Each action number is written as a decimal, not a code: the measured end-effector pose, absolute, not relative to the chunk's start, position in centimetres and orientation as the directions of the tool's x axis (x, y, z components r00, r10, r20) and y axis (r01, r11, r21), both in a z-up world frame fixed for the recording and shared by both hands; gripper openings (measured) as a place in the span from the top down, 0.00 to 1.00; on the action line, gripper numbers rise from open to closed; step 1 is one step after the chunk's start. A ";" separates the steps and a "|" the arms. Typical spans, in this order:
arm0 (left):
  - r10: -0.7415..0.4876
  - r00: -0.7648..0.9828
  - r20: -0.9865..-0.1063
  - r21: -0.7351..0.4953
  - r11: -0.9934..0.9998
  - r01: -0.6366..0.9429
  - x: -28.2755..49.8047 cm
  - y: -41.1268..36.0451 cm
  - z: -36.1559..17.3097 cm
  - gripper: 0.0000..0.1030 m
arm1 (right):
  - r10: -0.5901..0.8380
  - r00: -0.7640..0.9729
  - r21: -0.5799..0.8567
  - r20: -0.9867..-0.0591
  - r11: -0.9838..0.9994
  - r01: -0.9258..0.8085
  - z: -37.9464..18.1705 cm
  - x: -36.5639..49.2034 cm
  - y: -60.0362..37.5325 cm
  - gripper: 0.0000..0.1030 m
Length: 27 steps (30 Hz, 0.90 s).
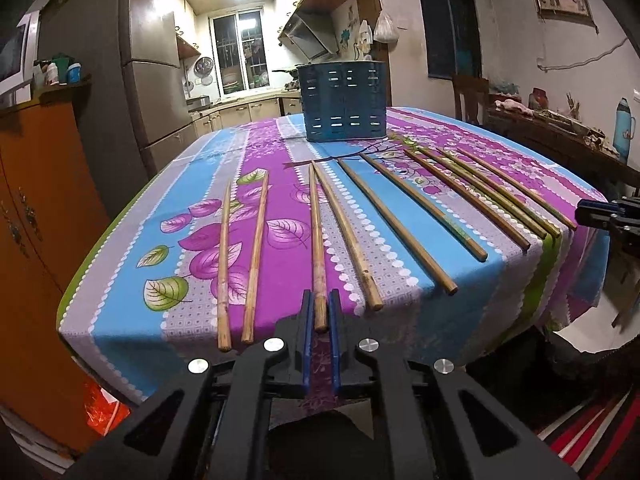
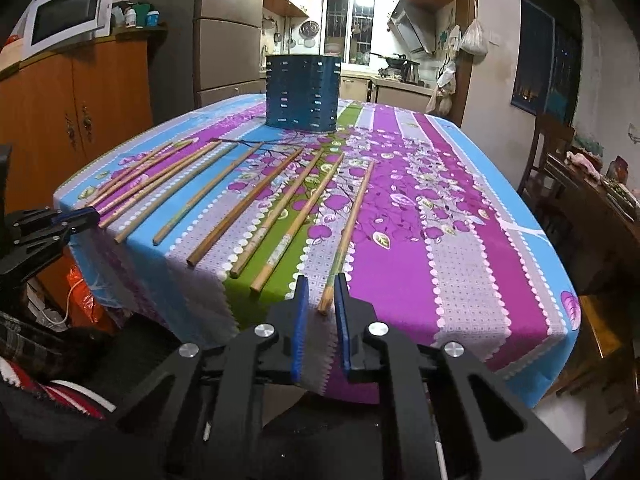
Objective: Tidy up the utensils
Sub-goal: 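Close the left gripper on one bamboo chopstick while the right gripper closes on another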
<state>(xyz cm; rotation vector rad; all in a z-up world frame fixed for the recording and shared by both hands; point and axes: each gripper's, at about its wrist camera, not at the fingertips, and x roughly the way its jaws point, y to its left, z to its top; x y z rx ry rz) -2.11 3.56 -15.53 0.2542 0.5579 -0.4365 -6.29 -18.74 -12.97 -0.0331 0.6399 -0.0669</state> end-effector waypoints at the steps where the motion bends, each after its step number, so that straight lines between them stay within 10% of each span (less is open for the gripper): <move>1: -0.328 0.760 -0.560 0.114 0.879 0.463 -2.1 3.6 -15.5 0.92 | -0.071 0.796 -0.049 -0.601 0.997 0.053 -13.2 -6.2 -18.8 0.89; 27: -0.331 0.788 -0.520 0.013 0.919 0.394 -1.7 4.8 -14.9 0.92 | -0.096 0.817 -0.017 -0.568 0.994 0.104 -12.8 -6.4 -19.5 0.95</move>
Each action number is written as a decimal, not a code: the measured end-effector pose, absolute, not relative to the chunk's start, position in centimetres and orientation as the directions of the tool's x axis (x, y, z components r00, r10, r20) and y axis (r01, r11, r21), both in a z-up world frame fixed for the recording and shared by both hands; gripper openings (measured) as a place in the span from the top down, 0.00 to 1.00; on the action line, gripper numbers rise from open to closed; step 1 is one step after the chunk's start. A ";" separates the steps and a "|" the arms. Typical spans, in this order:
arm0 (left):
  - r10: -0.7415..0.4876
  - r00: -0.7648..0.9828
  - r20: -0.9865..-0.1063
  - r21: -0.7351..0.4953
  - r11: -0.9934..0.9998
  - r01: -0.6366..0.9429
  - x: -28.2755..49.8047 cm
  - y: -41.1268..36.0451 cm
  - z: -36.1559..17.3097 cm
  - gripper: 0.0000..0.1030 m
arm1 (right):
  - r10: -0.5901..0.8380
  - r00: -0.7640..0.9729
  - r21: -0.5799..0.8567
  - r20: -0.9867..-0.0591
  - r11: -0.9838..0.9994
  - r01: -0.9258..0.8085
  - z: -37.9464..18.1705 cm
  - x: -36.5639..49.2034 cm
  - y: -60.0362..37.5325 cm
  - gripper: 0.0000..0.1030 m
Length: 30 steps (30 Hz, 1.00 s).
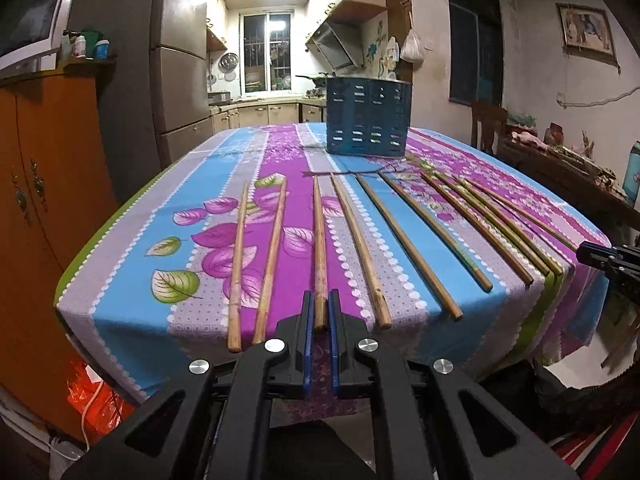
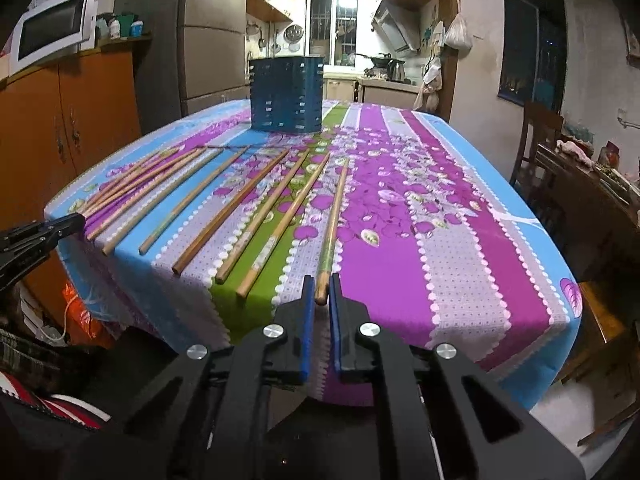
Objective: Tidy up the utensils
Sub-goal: 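Close the left gripper on one bamboo chopstick while the right gripper closes on another, then lift both held chopsticks and carry them over the blue slotted holder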
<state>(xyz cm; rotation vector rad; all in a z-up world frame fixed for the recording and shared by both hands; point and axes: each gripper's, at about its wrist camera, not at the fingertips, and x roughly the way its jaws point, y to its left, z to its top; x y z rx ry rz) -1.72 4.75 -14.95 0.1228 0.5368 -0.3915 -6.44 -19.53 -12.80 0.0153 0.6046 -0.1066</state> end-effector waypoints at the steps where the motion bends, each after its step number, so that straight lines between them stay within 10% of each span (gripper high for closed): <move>1: -0.328 0.792 -0.515 0.014 0.920 0.391 -1.7 4.8 -14.8 0.92 | -0.094 0.824 -0.012 -0.558 0.994 0.105 -12.5 -6.6 -19.6 0.95; 30: -0.448 0.816 -0.364 -0.015 0.879 0.476 5.2 4.1 -0.8 0.93 | -0.052 0.969 -0.056 -0.242 0.998 0.039 1.4 -1.3 -23.7 0.95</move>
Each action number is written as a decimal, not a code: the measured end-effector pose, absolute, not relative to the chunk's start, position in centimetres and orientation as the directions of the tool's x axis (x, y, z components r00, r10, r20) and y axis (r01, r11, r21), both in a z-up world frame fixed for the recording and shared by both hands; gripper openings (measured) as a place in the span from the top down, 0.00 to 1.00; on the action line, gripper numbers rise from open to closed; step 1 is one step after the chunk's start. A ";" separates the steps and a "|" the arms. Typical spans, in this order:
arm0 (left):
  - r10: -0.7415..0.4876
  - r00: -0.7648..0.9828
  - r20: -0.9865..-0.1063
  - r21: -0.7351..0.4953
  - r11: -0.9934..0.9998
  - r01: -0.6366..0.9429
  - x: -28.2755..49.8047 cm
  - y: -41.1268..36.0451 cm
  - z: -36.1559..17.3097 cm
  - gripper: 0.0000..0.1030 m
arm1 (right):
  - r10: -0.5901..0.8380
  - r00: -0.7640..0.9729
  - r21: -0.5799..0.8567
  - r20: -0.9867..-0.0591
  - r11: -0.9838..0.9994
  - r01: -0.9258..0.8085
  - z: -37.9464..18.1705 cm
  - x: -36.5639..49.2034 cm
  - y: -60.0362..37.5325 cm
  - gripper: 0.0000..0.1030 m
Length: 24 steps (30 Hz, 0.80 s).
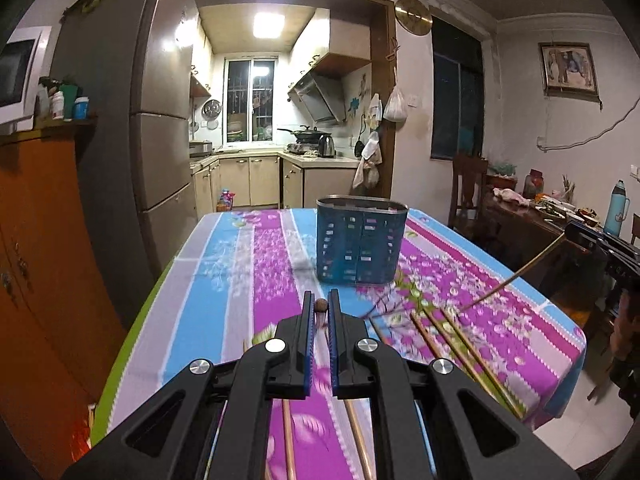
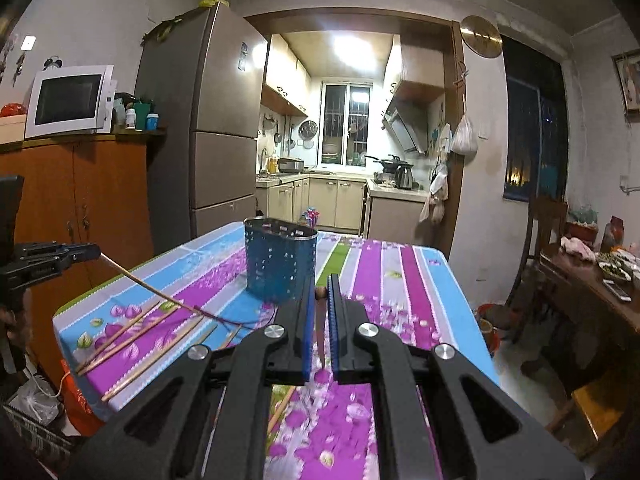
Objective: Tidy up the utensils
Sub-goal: 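Lift both held chopsticks and carry them over the blue slotted holder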
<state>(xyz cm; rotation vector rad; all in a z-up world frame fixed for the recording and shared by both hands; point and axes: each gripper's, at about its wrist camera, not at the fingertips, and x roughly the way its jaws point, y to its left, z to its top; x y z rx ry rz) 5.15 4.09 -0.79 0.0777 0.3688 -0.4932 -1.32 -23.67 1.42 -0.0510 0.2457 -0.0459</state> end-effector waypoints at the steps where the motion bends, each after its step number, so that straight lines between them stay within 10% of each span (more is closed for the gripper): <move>1: -0.454 0.814 -0.362 -0.015 0.876 0.482 5.5 4.0 -0.4 0.93 | -0.047 0.970 -0.058 -0.240 0.998 0.034 1.7 -0.9 -23.8 0.95; 24: -0.529 0.792 -0.304 -0.021 0.835 0.549 8.7 1.8 4.4 0.93 | 0.053 0.968 -0.044 -0.245 0.997 -0.066 4.9 3.8 -24.1 0.95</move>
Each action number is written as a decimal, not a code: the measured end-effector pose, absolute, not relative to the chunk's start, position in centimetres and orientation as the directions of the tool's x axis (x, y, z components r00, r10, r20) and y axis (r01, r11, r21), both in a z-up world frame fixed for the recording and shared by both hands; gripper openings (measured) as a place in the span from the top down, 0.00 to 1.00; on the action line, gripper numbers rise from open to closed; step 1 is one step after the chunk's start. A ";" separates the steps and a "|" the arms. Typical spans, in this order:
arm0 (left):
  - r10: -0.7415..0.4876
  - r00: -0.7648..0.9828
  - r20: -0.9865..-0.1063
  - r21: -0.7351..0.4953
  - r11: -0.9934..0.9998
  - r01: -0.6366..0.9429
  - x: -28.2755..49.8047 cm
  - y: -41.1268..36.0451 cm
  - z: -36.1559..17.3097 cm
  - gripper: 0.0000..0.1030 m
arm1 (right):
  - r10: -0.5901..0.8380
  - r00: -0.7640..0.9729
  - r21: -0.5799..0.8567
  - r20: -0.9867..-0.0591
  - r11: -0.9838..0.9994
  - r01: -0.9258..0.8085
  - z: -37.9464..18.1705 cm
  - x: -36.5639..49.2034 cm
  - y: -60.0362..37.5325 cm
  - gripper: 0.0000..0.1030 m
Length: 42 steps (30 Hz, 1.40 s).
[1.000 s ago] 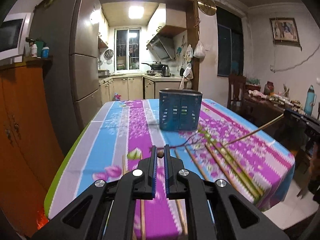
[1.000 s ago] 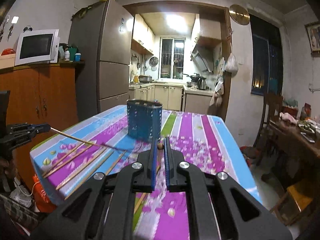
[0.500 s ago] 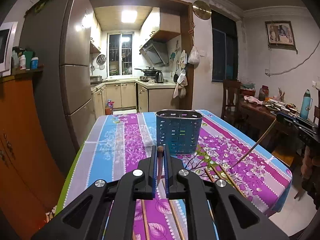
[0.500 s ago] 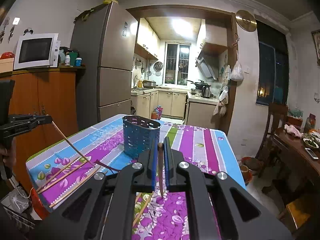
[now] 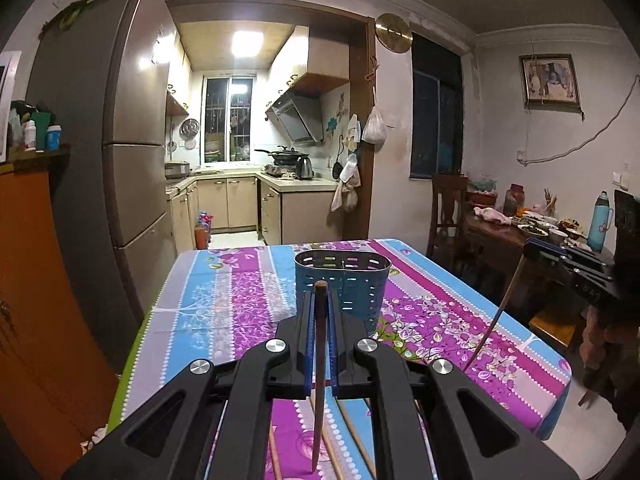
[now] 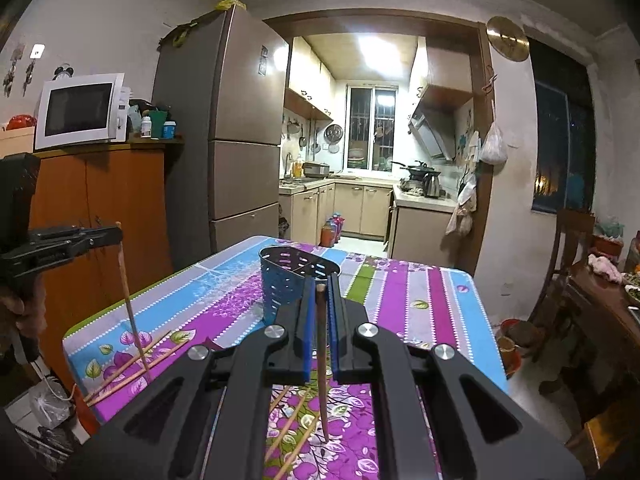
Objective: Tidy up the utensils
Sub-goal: 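Lift both held chopsticks and carry them over the blue slotted holder, then lower the left gripper's chopstick into the holder while the right gripper inserts its own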
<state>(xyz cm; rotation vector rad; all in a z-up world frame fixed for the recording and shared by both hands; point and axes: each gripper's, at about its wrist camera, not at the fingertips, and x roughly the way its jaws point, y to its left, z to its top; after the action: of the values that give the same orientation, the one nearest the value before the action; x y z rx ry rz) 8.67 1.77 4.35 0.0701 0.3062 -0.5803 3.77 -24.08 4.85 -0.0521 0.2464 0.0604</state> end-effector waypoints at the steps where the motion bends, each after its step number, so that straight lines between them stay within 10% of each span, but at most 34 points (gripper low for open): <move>1: -0.528 0.797 -0.295 -0.014 0.836 0.549 9.1 1.5 4.7 0.93 | 0.061 0.967 -0.040 -0.249 0.997 -0.073 5.0 4.2 -24.0 0.95; 17: -0.585 0.811 -0.031 -0.036 0.811 0.583 22.7 -6.7 16.8 0.93 | 0.065 0.998 -0.022 0.005 0.998 -0.065 16.4 14.6 -23.9 0.95; 38: -0.564 0.780 -0.273 -0.029 0.815 0.579 33.0 -10.3 2.7 0.92 | 0.087 0.962 0.088 -0.258 0.994 -0.066 5.4 25.6 -24.2 0.94; 42: -0.547 0.794 -0.265 -0.038 0.829 0.558 32.6 -9.1 2.8 0.84 | 0.070 0.974 0.088 -0.218 0.995 -0.052 6.5 23.7 -25.1 0.81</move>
<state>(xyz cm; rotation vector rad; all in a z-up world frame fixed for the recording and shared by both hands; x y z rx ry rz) 32.63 -9.07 2.80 0.0425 0.2721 -0.5945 23.70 -25.08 6.54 0.0817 0.2223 0.0616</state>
